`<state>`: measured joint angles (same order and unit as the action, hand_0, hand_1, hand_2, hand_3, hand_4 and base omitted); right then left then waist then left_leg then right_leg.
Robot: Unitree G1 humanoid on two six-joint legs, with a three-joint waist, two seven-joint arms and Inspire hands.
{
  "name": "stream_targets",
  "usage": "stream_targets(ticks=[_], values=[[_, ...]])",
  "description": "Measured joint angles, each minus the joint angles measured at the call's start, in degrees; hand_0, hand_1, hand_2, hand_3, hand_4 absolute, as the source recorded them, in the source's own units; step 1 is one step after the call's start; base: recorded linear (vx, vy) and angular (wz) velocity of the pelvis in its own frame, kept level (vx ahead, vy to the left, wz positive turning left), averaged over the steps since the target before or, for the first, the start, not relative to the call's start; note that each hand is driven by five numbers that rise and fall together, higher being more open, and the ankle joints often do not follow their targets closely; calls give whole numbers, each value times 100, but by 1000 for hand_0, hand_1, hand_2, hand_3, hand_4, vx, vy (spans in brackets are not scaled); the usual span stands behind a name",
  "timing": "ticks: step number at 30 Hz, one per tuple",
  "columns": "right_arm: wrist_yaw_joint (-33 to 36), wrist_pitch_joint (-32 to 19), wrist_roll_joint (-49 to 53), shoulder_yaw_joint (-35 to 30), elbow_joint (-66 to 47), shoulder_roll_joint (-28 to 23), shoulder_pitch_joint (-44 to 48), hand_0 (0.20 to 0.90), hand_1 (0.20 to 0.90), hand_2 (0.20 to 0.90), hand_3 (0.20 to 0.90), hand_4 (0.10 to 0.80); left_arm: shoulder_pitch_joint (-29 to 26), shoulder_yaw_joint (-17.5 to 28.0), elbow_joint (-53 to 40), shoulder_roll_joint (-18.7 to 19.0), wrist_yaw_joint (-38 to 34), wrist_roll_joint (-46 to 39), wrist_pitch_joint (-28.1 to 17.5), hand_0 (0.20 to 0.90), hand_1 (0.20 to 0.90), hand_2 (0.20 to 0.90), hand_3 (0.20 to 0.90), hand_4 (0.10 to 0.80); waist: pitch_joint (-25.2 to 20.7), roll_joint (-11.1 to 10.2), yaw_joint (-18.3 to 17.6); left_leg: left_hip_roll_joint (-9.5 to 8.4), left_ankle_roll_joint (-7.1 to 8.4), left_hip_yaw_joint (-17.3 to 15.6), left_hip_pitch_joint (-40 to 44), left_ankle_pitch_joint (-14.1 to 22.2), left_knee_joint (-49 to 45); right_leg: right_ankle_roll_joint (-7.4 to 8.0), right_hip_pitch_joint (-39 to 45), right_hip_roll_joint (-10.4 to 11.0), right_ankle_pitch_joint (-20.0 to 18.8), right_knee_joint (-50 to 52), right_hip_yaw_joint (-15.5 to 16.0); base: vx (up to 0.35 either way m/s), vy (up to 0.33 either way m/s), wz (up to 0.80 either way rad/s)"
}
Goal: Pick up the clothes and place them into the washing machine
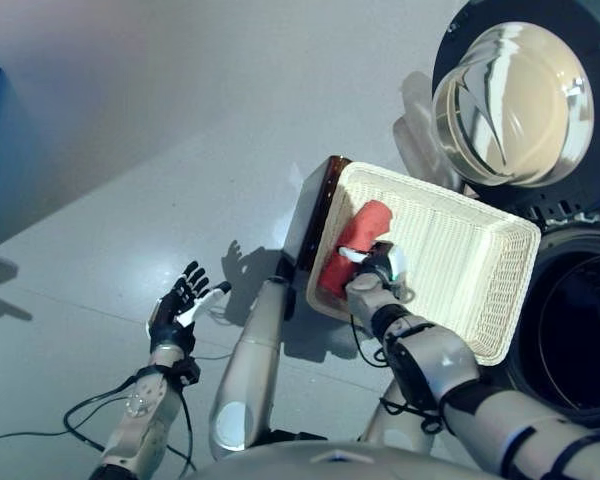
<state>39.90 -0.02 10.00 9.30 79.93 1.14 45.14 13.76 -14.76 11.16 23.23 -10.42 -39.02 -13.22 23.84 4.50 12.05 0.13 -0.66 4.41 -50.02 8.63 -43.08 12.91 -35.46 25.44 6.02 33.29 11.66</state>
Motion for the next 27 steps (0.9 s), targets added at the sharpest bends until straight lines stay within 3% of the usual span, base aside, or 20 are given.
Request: stream_targets(ticks=[8, 16, 20, 27], values=[[-25, -65, 139, -93, -36, 2, -50, 200, 200, 200, 200, 300, 0, 0, 1, 0, 1, 1, 0, 900, 900, 900, 900, 800, 1, 1, -11, 0, -4, -14, 0, 2, 3, 0, -5, 7, 0, -3, -4, 0, 0, 0], [-510, -862, 1175, -551, -1170, -338, -1100, 200, 200, 200, 200, 300, -41, 24, 32, -4, 11, 2, -8, 900, 900, 900, 900, 800, 5, -14, -206, 53, -85, -133, 36, 61, -100, -2, -5, -50, -4, -42, -184, -3, -12, -6], [-760, -1132, 1735, -1008, -1421, -720, -1491, 200, 200, 200, 200, 300, -22, 70, 87, -11, 54, -12, -50, 900, 900, 900, 900, 800, 17, -56, -448, 119, -92, -187, 52, 71, -120, -1, -18, -104, -4, -65, -248, 1, -32, -11], [-1074, -1677, 3347, -2372, -1539, -1327, -1691, 200, 200, 200, 200, 300, 10, 123, 100, -19, 288, -203, -55, 900, 900, 900, 900, 800, 9, -157, -661, 242, -92, -292, 108, 93, -94, 1, -114, -143, -34, -48, -334, 4, -19, -12]])
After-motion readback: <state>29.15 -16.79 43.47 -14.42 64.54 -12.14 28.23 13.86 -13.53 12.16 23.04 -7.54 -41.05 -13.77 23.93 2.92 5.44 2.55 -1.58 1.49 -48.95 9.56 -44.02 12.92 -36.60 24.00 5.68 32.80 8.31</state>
